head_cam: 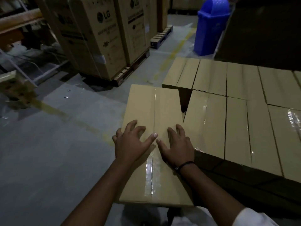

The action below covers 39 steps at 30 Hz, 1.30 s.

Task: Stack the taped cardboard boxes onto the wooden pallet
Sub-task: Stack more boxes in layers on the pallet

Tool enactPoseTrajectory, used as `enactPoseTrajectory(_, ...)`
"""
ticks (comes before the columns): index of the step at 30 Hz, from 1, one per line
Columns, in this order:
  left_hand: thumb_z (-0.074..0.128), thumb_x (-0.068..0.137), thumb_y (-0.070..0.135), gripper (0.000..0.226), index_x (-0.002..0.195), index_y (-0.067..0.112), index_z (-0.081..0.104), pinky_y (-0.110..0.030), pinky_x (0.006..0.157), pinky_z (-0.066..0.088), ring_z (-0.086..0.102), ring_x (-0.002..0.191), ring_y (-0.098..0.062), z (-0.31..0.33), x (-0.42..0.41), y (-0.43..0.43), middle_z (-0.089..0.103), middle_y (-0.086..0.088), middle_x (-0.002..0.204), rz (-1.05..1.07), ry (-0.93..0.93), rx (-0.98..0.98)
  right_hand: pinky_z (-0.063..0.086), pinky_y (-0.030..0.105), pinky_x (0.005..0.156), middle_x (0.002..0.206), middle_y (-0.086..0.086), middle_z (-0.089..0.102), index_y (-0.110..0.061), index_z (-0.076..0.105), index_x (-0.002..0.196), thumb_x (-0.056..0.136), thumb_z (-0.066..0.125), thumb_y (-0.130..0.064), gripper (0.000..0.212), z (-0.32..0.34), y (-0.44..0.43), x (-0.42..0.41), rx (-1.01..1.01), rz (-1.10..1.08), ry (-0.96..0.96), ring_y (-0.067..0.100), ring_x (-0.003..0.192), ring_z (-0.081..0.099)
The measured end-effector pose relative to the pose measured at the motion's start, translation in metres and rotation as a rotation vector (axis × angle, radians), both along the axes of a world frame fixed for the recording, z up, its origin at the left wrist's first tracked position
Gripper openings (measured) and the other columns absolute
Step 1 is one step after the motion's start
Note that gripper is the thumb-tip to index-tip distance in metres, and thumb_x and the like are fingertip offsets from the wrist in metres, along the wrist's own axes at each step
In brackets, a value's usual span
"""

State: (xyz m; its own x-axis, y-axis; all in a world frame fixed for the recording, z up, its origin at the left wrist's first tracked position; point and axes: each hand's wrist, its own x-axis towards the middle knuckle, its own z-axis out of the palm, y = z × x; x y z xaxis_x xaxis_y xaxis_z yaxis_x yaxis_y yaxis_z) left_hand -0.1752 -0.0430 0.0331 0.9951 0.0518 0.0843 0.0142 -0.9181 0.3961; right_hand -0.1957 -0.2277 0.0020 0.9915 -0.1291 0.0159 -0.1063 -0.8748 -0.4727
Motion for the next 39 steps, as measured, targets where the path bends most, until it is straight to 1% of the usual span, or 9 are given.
enactPoseTrajectory(7,0.039,0.076,0.094,0.074,0.124,0.045,0.065,-0.053,0.105,0.035,0.041,0.135,-0.032,-0.036,0.112,-0.001,0.040,0.018,0.155,-0.107,0.045,0.009,0.048,0.045,0.103,0.165,-0.002,0.016,-0.032,0.037,0.151,0.091,0.043,-0.073,0.074,-0.033,0.000,0.090,0.020,-0.100,0.059,0.033,0.132,0.046)
enactPoseTrajectory(13,0.039,0.078,0.090,0.071,0.126,0.045,0.063,-0.051,0.103,0.034,0.041,0.135,-0.032,-0.066,0.187,-0.023,0.039,0.018,0.155,-0.115,0.093,0.009,0.051,0.043,0.096,0.165,-0.002,0.018,-0.033,0.039,0.148,0.092,0.042,-0.071,0.068,-0.062,-0.018,0.165,0.014,-0.149,0.090,0.033,0.129,0.049)
enactPoseTrajectory(18,0.043,0.077,0.090,0.069,0.127,0.046,0.063,-0.051,0.104,0.033,0.042,0.135,-0.032,-0.082,0.241,-0.044,0.040,0.019,0.155,-0.184,0.105,0.015,0.052,0.041,0.092,0.164,0.000,0.019,-0.032,0.040,0.148,0.093,0.042,-0.069,0.067,-0.081,-0.039,0.209,0.000,-0.199,0.111,0.033,0.124,0.051)
enactPoseTrajectory(27,0.045,0.077,0.089,0.073,0.134,0.046,0.059,-0.054,0.107,0.032,0.036,0.139,-0.034,-0.109,0.304,-0.057,0.034,0.018,0.159,-0.319,0.171,0.023,0.051,0.040,0.092,0.166,-0.001,0.015,-0.033,0.036,0.148,0.094,0.039,-0.068,0.065,-0.106,-0.051,0.258,-0.025,-0.290,0.162,0.033,0.121,0.051)
enactPoseTrajectory(31,0.048,0.078,0.086,0.071,0.136,0.046,0.057,-0.054,0.107,0.032,0.034,0.140,-0.035,-0.125,0.322,-0.057,0.031,0.018,0.161,-0.386,0.207,0.019,0.051,0.039,0.089,0.166,0.000,0.016,-0.032,0.037,0.148,0.094,0.040,-0.066,0.064,-0.120,-0.049,0.267,-0.055,-0.349,0.173,0.034,0.118,0.053)
enactPoseTrajectory(37,0.046,0.080,0.085,0.073,0.141,0.046,0.051,-0.058,0.109,0.032,0.029,0.144,-0.036,-0.147,0.340,-0.053,0.023,0.017,0.164,-0.454,0.263,0.019,0.052,0.040,0.087,0.165,0.001,0.018,-0.031,0.037,0.147,0.094,0.041,-0.065,0.063,-0.138,-0.050,0.283,-0.090,-0.367,0.191,0.033,0.114,0.054)
enactPoseTrajectory(39,0.046,0.081,0.085,0.074,0.144,0.046,0.050,-0.059,0.112,0.030,0.027,0.146,-0.037,-0.152,0.345,-0.052,0.021,0.016,0.165,-0.470,0.291,0.017,0.052,0.040,0.087,0.165,0.001,0.018,-0.031,0.037,0.147,0.094,0.041,-0.065,0.063,-0.144,-0.050,0.287,-0.087,-0.374,0.198,0.032,0.114,0.054)
